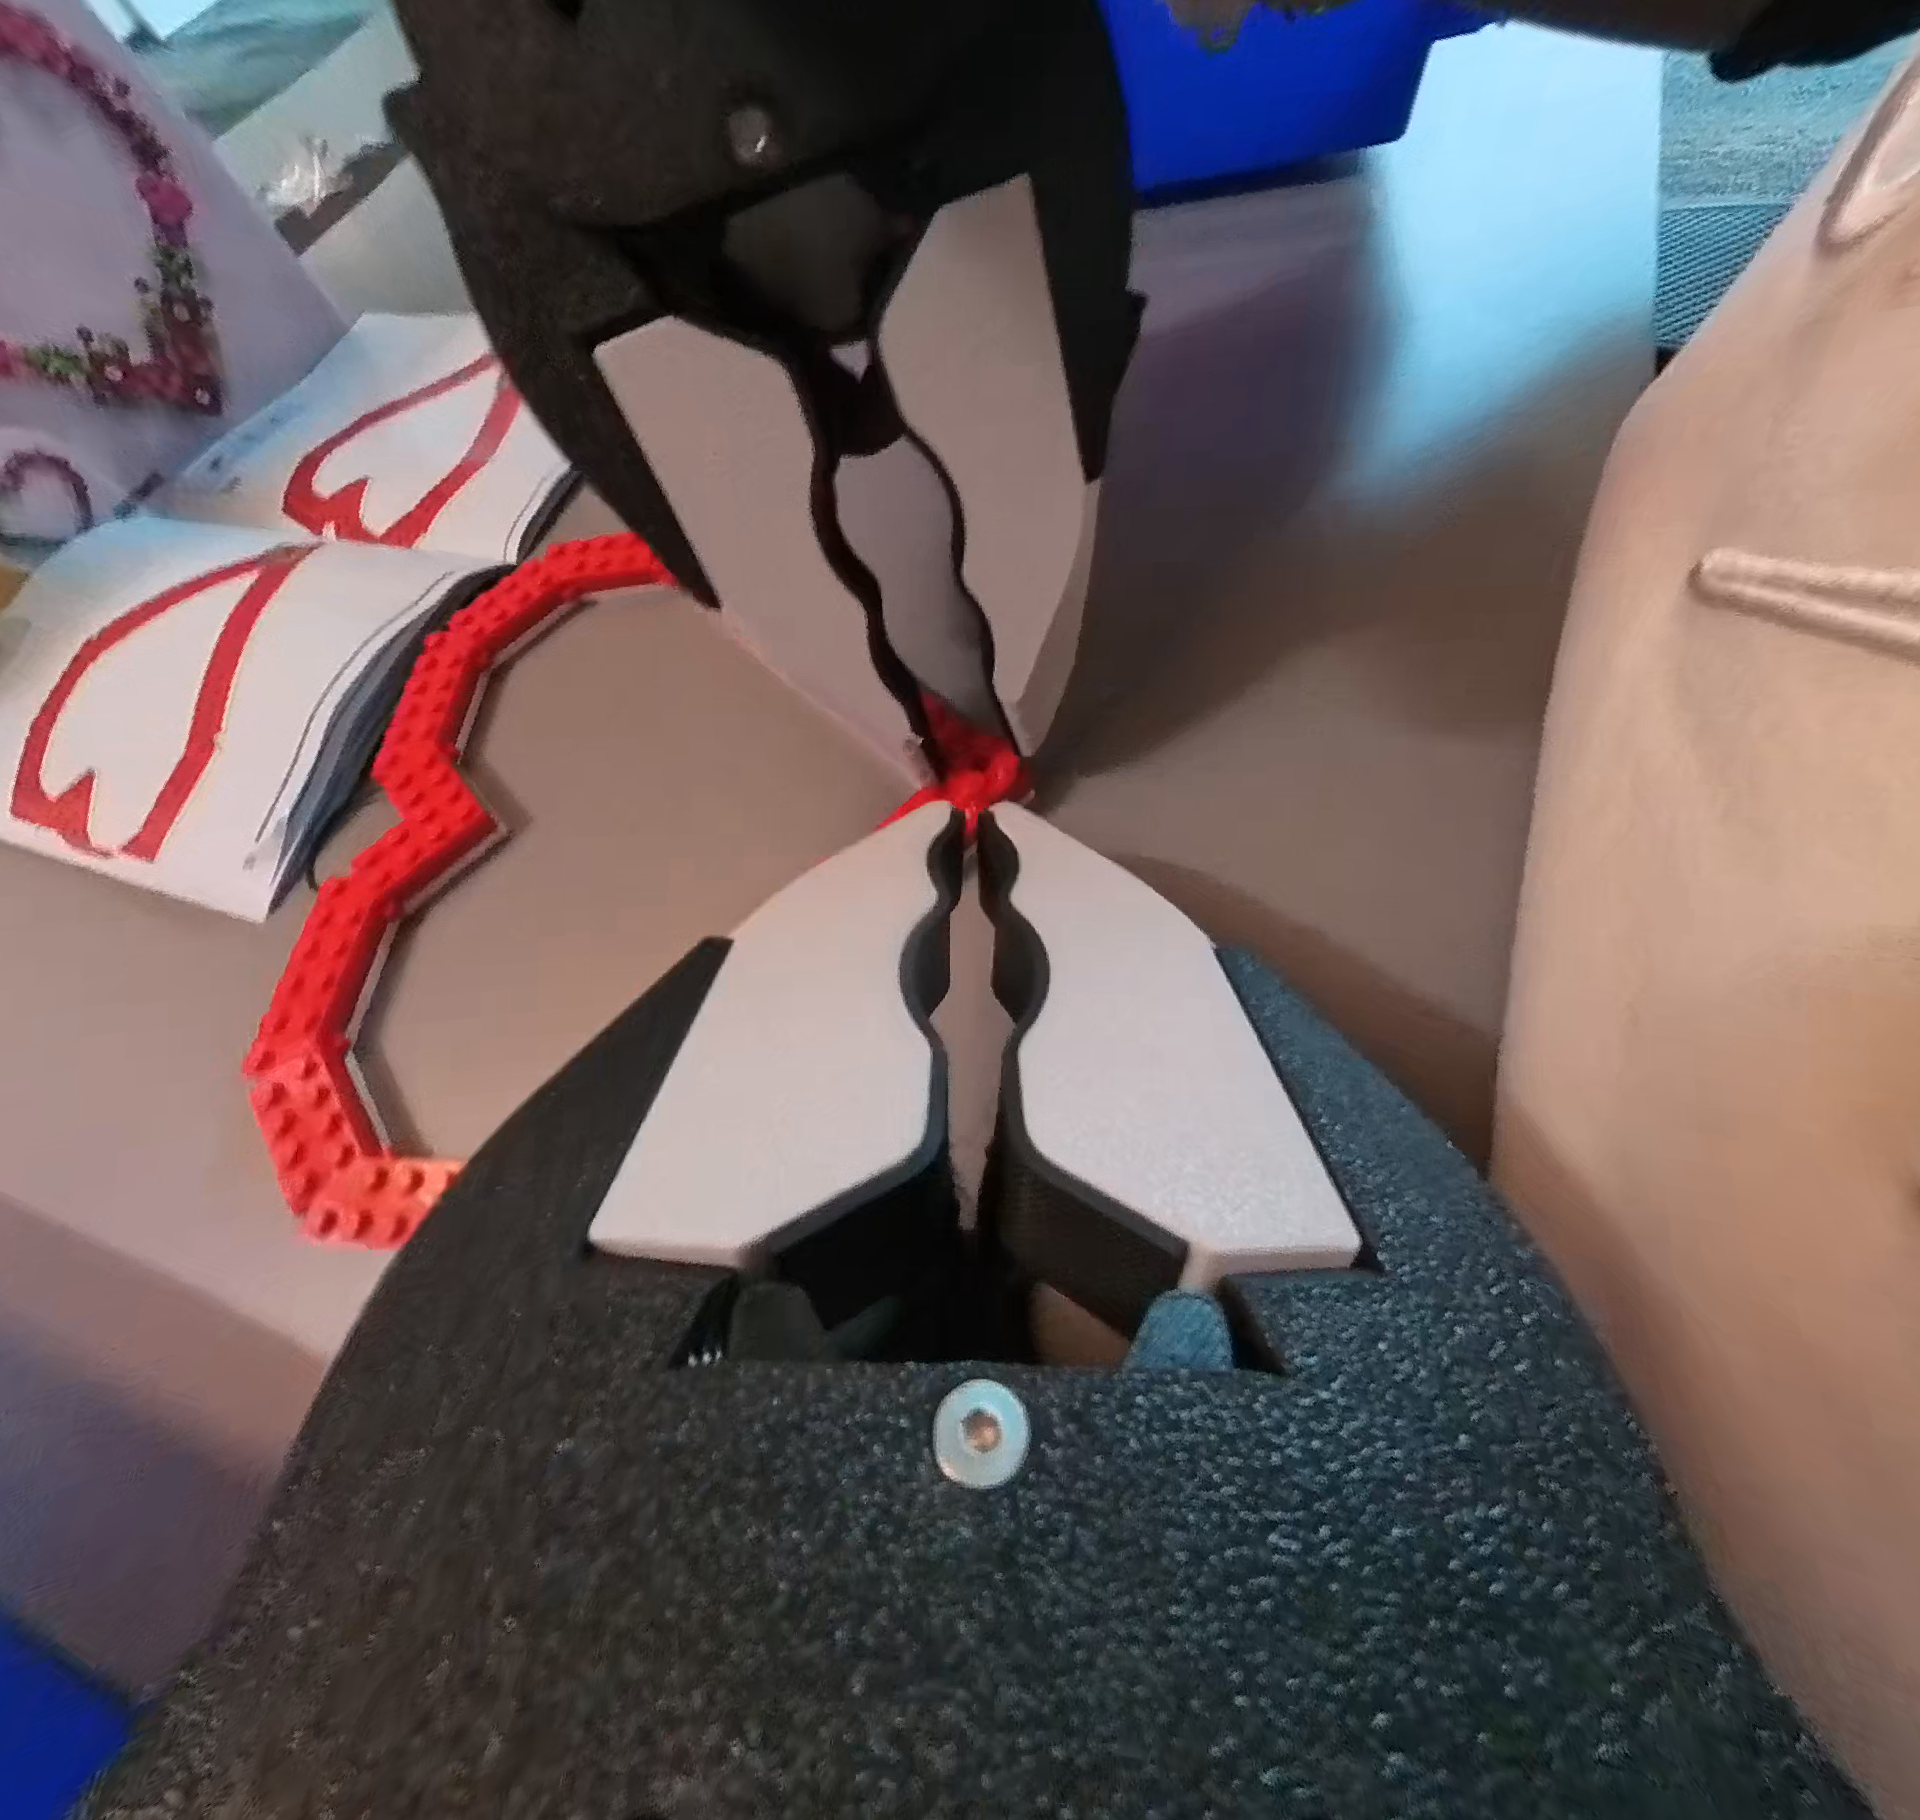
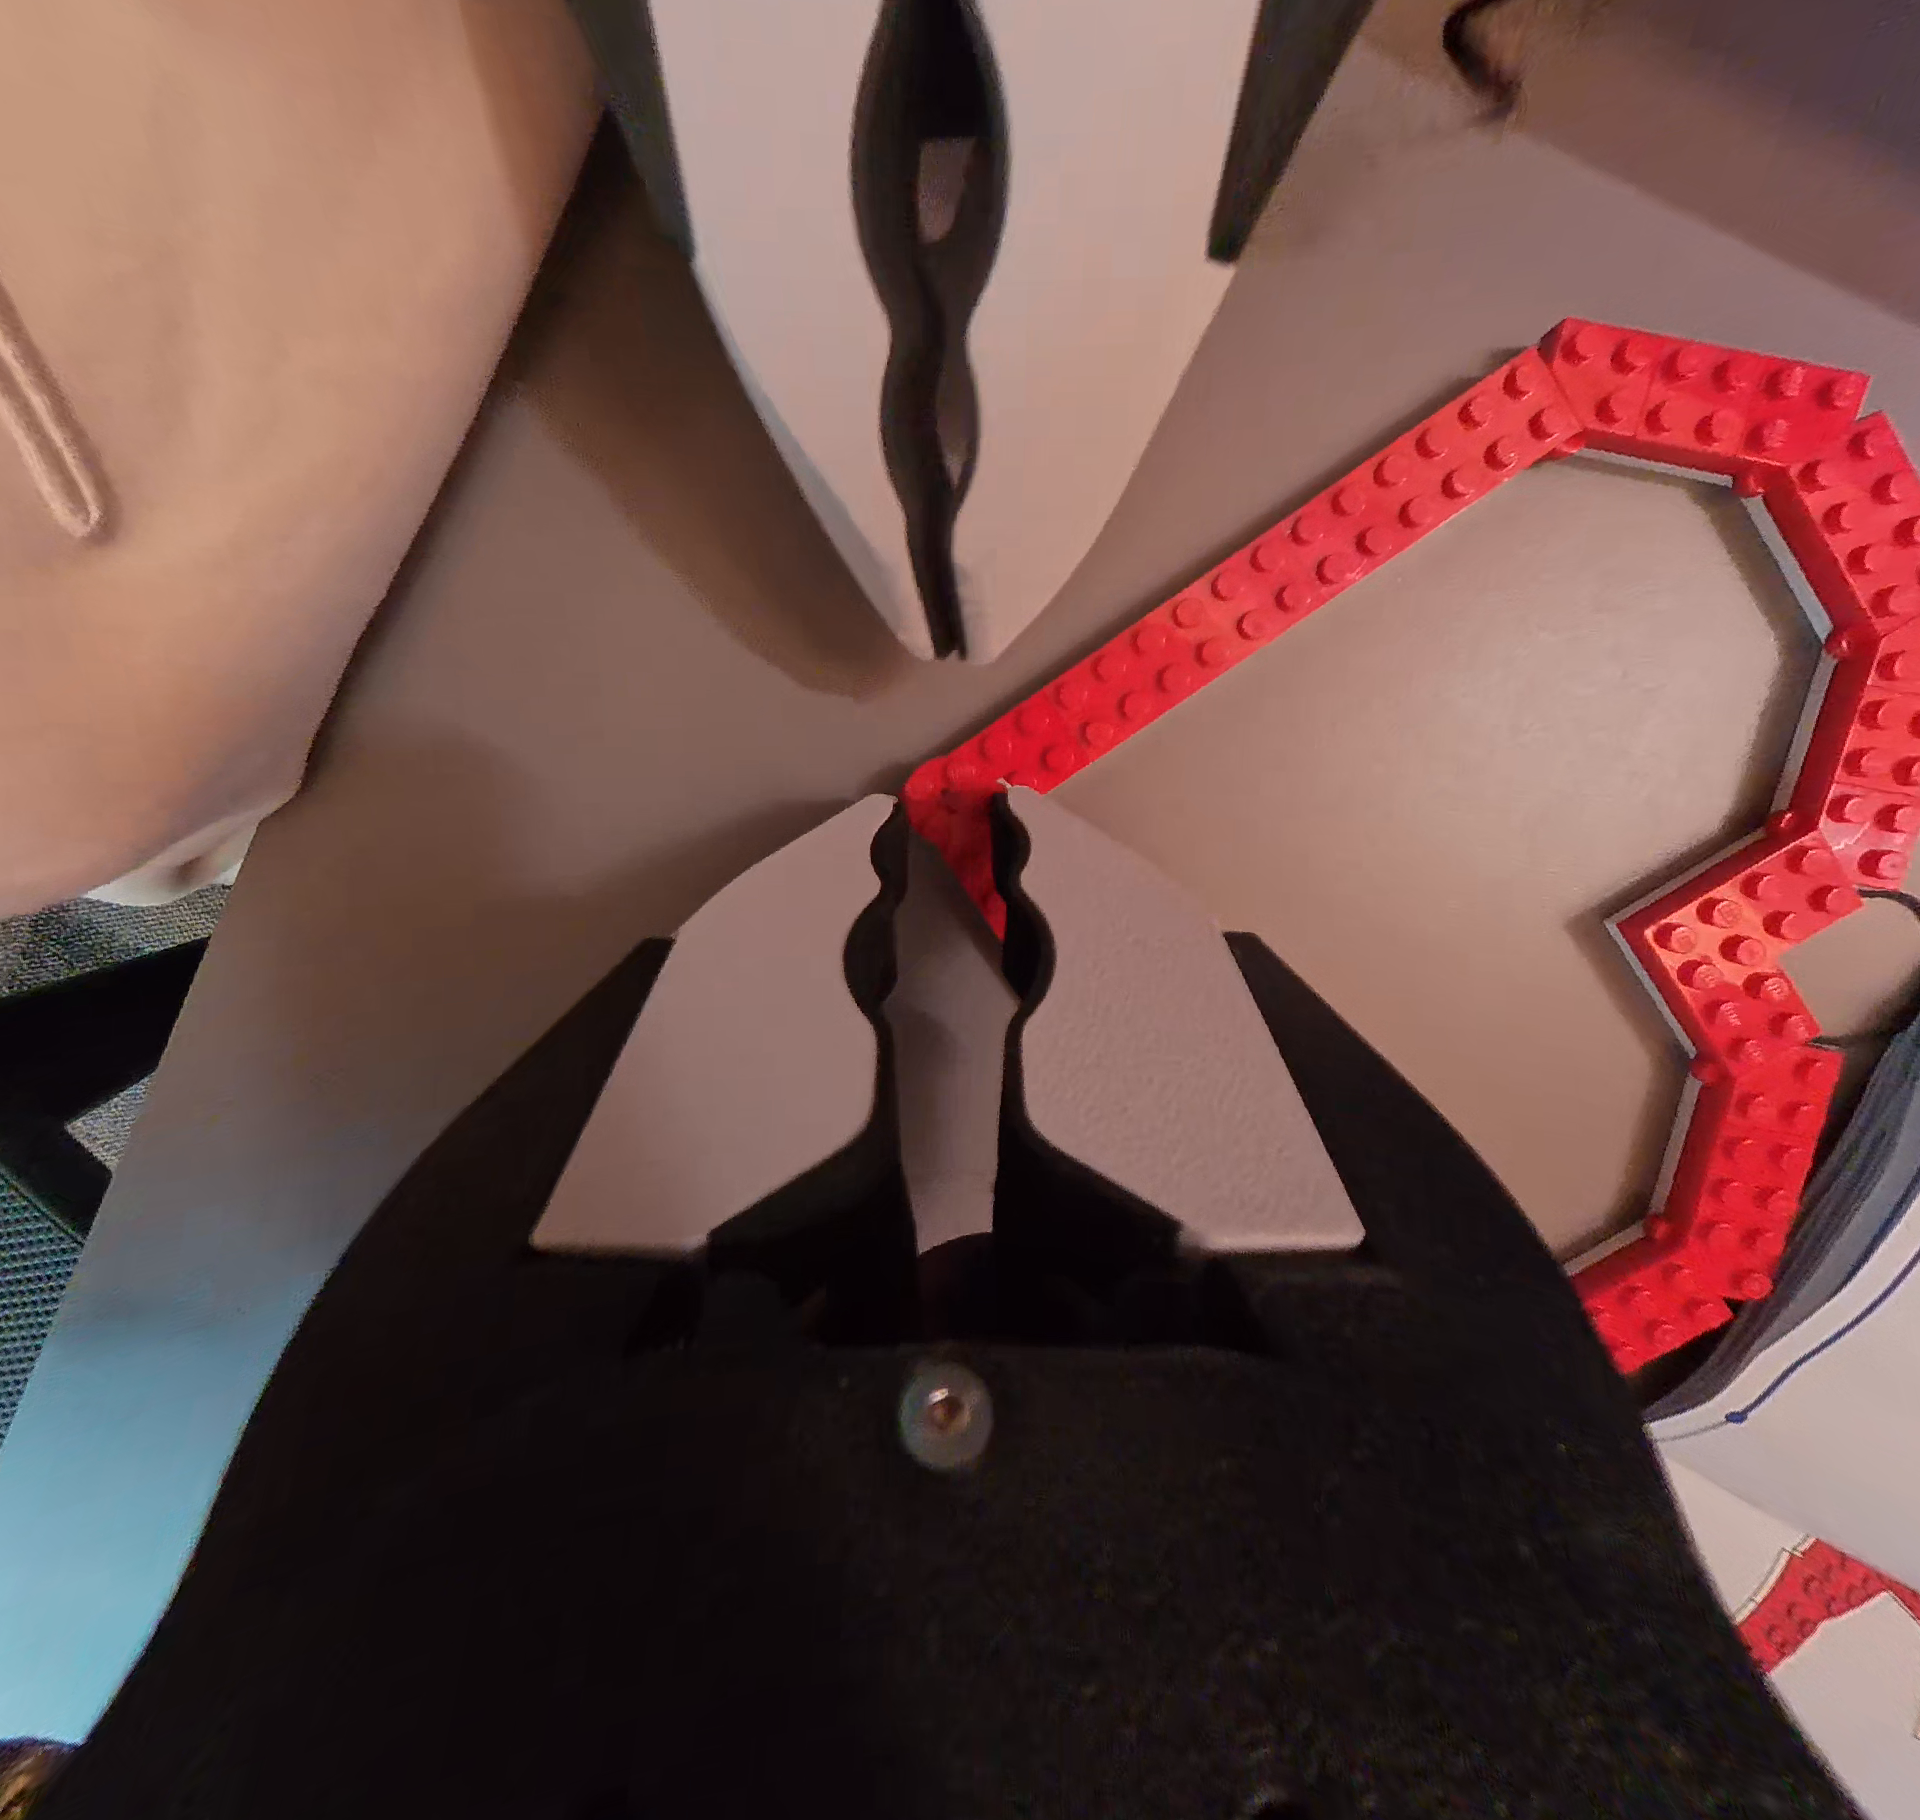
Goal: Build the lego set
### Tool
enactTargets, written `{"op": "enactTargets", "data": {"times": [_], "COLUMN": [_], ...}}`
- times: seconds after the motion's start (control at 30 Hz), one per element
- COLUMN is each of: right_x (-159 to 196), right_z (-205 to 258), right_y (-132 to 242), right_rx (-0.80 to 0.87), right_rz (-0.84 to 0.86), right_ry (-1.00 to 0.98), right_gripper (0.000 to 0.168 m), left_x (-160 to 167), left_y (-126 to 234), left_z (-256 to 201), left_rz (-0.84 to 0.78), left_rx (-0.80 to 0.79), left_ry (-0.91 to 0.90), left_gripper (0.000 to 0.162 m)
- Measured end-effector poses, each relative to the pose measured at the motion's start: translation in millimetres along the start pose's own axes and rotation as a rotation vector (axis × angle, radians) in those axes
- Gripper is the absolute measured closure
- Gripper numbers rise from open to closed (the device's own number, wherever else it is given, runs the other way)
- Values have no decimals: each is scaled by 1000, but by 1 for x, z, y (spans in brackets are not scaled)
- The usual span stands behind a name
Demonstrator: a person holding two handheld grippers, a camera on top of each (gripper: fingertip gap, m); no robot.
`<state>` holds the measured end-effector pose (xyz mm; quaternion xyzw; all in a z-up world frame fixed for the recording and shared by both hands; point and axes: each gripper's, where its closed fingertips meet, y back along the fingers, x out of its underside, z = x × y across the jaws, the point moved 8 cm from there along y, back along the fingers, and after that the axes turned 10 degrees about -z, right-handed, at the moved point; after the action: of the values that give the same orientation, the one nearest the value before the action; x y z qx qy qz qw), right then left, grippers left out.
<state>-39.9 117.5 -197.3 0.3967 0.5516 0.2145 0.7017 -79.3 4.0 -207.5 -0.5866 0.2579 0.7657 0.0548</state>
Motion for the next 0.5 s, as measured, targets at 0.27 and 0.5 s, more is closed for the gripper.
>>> {"op": "enactTargets", "data": {"times": [0.27,0.5], "right_x": [2,4], "right_z": [1,2], "right_y": [0,0], "right_rx": [13,18], "right_rz": [-30,-54], "right_ry": [2,-4], "right_gripper": [153,153], "left_x": [0,0], "left_y": [-23,-27], "left_z": [-4,-3], "left_rz": [74,94], "left_rx": [-27,-21], "left_ry": [-129,-106], "left_gripper": [162,162]}}
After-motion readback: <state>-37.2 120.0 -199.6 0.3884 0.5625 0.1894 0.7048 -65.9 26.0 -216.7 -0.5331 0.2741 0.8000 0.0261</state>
